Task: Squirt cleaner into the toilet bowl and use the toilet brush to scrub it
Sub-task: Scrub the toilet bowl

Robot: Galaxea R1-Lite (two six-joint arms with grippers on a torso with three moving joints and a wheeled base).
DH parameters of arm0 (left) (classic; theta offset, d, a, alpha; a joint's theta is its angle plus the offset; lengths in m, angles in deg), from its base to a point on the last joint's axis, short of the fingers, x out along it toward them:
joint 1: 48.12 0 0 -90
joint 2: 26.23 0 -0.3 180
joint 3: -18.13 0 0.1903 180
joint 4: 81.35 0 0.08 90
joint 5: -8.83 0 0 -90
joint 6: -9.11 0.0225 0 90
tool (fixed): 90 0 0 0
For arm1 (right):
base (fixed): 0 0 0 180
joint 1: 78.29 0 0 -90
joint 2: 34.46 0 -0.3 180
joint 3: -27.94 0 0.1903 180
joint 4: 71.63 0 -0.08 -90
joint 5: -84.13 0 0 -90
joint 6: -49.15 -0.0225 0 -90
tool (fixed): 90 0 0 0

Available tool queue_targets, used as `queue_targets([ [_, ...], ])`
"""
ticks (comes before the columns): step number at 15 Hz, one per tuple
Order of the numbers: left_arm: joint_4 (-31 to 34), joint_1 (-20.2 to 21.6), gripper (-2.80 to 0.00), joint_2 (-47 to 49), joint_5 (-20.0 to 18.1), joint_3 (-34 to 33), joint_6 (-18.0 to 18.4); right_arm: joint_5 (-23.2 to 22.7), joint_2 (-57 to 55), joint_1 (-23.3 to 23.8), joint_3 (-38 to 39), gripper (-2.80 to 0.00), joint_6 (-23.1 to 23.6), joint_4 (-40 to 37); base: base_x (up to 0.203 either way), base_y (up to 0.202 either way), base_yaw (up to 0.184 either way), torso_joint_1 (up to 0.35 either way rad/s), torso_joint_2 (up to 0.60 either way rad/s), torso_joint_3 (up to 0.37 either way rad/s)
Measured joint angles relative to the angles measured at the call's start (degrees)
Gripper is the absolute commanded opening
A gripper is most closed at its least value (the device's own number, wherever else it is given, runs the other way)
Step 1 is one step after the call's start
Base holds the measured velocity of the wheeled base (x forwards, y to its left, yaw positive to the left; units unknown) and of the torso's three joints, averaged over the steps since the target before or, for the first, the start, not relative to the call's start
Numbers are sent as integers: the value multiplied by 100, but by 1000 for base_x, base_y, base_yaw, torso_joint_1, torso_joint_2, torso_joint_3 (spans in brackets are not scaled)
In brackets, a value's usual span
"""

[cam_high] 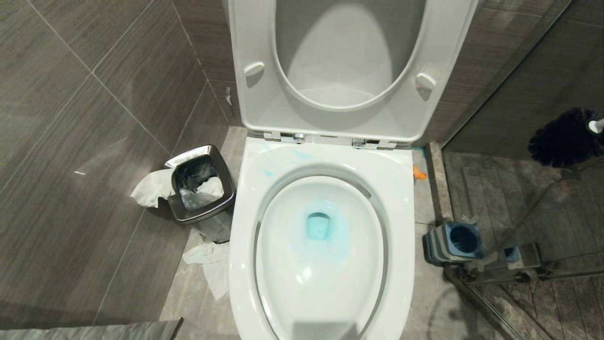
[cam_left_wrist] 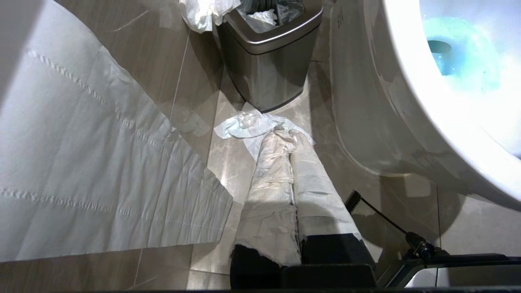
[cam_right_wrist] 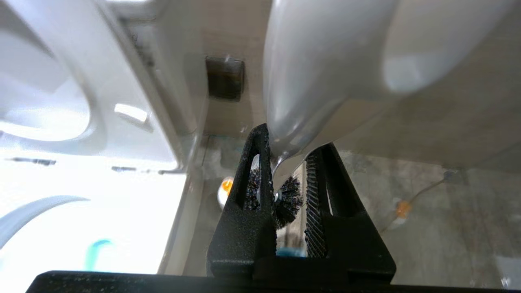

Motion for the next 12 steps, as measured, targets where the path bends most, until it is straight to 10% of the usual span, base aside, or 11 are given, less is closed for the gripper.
queue_targets([
  [6,0,0,-280,0,2,0,-1,505,-149,-845,131,-280,342,-366,0,0,0,0,0,0],
  [12,0,0,-280,0,2,0,-1,3002,-829,-4293,-76,-280,642,160,0,0,0,0,0,0],
])
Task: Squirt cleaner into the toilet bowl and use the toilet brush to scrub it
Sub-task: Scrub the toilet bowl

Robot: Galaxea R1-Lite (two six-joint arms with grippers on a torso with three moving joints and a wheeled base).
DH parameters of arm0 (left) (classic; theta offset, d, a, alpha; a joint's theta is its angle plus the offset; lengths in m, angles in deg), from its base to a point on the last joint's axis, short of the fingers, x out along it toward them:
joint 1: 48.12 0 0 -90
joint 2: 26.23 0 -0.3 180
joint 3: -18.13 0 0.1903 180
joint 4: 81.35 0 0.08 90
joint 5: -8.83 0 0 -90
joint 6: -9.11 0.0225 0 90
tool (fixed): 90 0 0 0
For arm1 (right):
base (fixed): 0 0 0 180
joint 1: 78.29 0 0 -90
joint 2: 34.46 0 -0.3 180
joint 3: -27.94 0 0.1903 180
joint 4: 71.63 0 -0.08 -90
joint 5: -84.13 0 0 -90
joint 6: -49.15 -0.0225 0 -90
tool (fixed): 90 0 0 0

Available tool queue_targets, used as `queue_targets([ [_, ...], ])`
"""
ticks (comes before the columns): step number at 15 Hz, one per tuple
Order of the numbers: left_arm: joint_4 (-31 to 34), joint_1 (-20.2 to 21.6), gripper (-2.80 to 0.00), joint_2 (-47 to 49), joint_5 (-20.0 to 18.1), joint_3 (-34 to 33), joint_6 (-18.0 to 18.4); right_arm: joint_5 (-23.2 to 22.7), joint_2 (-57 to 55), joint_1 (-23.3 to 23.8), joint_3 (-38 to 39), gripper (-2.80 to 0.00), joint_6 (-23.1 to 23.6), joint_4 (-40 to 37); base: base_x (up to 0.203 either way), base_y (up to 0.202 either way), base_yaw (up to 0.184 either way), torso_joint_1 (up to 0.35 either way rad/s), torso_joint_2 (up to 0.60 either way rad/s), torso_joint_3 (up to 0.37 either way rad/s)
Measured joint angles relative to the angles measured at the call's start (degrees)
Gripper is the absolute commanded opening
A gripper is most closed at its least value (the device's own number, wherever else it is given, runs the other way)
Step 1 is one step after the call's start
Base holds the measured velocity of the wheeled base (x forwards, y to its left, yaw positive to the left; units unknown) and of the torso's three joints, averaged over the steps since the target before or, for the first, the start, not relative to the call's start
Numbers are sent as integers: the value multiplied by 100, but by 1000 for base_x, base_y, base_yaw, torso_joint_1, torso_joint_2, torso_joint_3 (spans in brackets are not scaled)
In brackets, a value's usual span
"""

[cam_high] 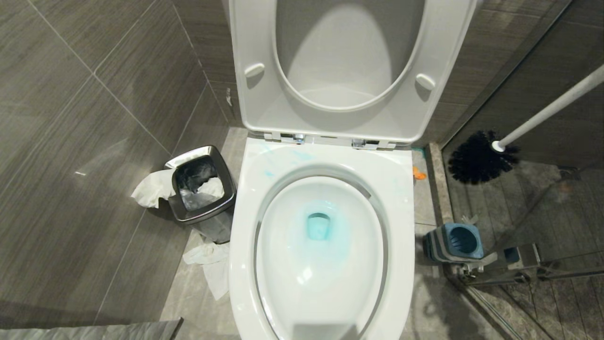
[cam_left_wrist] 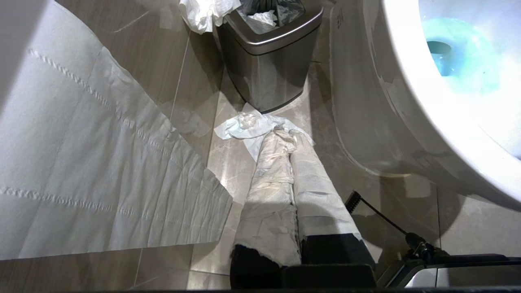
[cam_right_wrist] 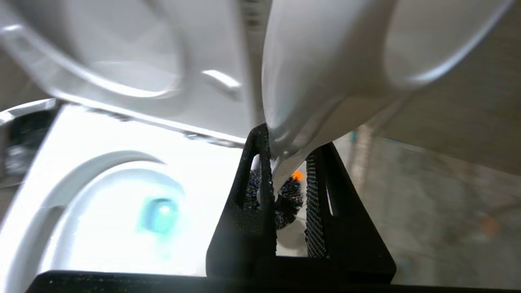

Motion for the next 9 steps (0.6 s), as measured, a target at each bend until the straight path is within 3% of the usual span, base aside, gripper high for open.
queue_targets([
  [2,-2,0,-280,0,2,0,-1,919,-273,-1216,-34,-280,95,196,0,0,0,0,0,0],
  [4,-2,0,-280,0,0,0,0,1682,-633,-2105,-67,-280,216,497,0,0,0,0,0,0],
  [6,0,0,-280,0,-2,0,0,2034,-1021,-2588,-101,-280,328,830,0,0,0,0,0,0],
  [9,-2,0,-280,0,0,0,-1,2093,-1603,-2776,-244,-280,466,1271,0,0,0,0,0,0],
])
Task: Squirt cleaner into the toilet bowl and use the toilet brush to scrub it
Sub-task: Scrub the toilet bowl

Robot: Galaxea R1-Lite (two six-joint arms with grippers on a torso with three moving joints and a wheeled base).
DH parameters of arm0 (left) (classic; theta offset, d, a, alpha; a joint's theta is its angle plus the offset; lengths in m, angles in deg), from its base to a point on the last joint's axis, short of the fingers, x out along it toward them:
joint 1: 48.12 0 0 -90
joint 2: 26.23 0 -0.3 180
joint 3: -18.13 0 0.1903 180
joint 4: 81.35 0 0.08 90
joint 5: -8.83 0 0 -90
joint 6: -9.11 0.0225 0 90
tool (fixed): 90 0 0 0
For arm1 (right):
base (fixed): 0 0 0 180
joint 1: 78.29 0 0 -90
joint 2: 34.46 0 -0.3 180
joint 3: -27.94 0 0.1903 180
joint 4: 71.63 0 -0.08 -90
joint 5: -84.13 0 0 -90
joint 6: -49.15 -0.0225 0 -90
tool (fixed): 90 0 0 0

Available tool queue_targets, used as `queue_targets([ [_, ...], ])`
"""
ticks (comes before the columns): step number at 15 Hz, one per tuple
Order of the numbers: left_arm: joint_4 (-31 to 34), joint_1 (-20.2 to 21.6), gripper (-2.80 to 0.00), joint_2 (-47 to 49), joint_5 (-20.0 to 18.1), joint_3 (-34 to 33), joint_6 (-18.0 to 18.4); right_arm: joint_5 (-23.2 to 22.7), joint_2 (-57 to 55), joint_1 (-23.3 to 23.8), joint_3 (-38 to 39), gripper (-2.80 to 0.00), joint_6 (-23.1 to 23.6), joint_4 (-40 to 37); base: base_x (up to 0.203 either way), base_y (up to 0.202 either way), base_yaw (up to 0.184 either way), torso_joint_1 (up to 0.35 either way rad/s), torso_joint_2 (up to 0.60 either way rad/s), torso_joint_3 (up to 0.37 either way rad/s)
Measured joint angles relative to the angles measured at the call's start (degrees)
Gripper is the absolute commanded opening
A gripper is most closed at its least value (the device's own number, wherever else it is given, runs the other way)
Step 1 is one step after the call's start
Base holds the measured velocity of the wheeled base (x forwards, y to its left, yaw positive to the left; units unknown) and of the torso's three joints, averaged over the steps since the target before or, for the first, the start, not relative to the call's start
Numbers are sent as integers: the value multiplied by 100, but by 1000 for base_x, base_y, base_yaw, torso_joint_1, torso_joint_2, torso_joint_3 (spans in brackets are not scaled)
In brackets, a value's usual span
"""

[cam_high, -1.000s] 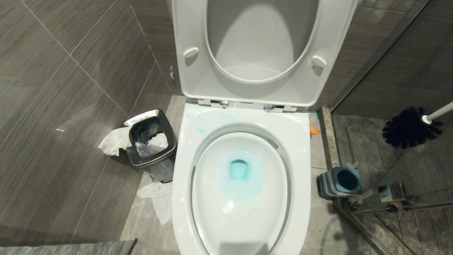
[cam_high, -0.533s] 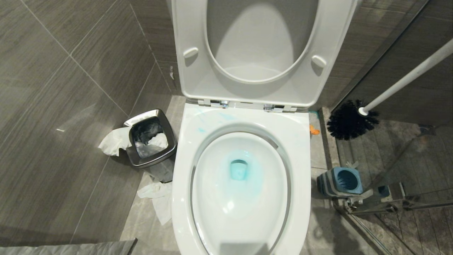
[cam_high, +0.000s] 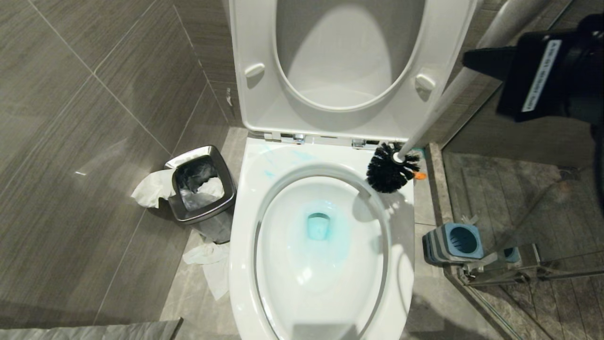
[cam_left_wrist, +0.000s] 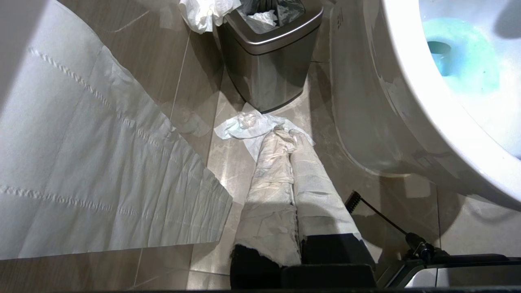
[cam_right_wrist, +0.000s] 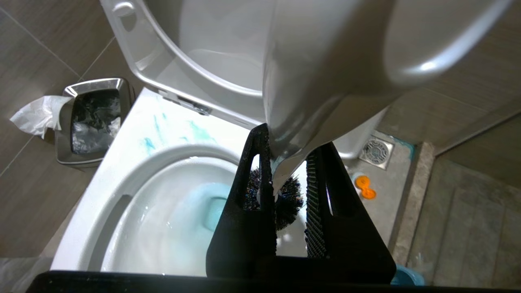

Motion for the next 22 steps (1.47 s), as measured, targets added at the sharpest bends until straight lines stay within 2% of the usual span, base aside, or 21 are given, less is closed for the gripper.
queue_targets([
  [5,4,0,-280,0,-2,0,-6,-61,-772,-49,-61,-280,-158,260,0,0,0,0,0,0],
  [11,2,0,-280,0,0,0,-7,-68,-1322,-341,30,-280,-702,254,0,0,0,0,0,0],
  [17,9,0,-280,0,-1,0,-24,-63,-1903,-335,120,-280,-1194,280,0,0,0,0,0,0],
  [22,11,0,-280,0,0,0,-27,-44,-2691,-52,129,-280,-1223,1152,0,0,0,0,0,0],
])
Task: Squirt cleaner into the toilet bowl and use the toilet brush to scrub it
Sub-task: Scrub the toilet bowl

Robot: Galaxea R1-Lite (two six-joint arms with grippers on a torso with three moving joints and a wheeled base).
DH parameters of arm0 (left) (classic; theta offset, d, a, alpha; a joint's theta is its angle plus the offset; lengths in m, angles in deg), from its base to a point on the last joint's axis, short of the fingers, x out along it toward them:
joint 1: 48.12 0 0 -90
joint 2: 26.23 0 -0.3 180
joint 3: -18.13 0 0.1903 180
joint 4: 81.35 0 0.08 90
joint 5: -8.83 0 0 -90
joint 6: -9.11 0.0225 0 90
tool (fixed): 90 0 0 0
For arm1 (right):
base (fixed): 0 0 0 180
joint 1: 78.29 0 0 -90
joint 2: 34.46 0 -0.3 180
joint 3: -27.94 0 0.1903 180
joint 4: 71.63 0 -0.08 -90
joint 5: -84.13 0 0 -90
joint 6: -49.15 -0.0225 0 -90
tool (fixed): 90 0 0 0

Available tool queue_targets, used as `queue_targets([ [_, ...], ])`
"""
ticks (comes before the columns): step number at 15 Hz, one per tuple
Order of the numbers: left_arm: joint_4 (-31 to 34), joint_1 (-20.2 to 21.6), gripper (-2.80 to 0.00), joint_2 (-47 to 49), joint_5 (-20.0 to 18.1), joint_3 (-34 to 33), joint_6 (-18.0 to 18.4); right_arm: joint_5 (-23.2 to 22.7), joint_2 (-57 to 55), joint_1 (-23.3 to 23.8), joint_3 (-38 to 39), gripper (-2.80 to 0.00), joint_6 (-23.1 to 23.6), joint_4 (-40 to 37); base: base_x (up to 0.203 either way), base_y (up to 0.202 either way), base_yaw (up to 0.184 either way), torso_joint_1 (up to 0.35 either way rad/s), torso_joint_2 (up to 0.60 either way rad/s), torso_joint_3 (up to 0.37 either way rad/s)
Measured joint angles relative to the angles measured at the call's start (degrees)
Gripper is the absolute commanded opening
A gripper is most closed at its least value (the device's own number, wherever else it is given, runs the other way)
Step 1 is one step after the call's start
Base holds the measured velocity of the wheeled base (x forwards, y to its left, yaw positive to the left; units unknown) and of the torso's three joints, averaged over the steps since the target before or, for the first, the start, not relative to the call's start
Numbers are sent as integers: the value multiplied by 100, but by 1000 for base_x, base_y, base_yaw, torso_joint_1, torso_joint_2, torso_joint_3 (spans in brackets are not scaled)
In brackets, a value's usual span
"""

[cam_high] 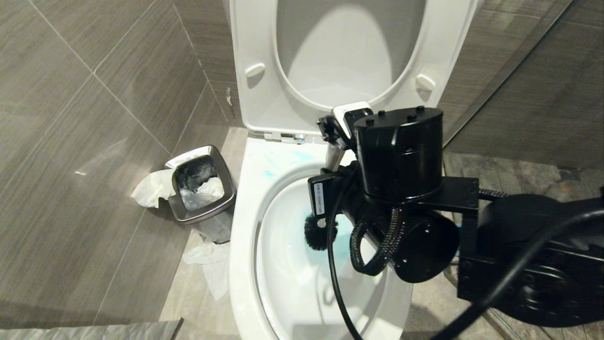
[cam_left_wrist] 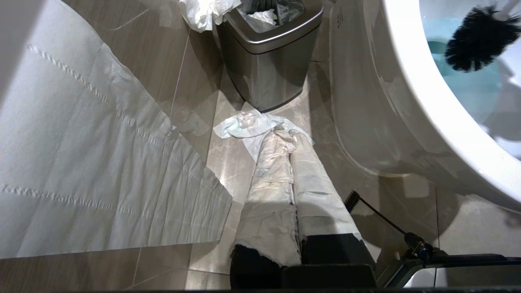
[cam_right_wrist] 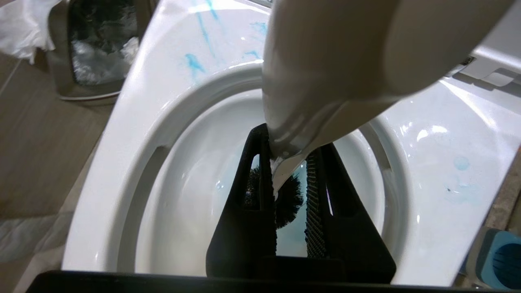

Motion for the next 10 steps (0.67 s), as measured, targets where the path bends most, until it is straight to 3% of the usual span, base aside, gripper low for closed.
queue_targets([
  [10,0,0,-280,0,0,0,-1,45,-1190,519,-5,-280,84,1113,0,0,0,0,0,0],
])
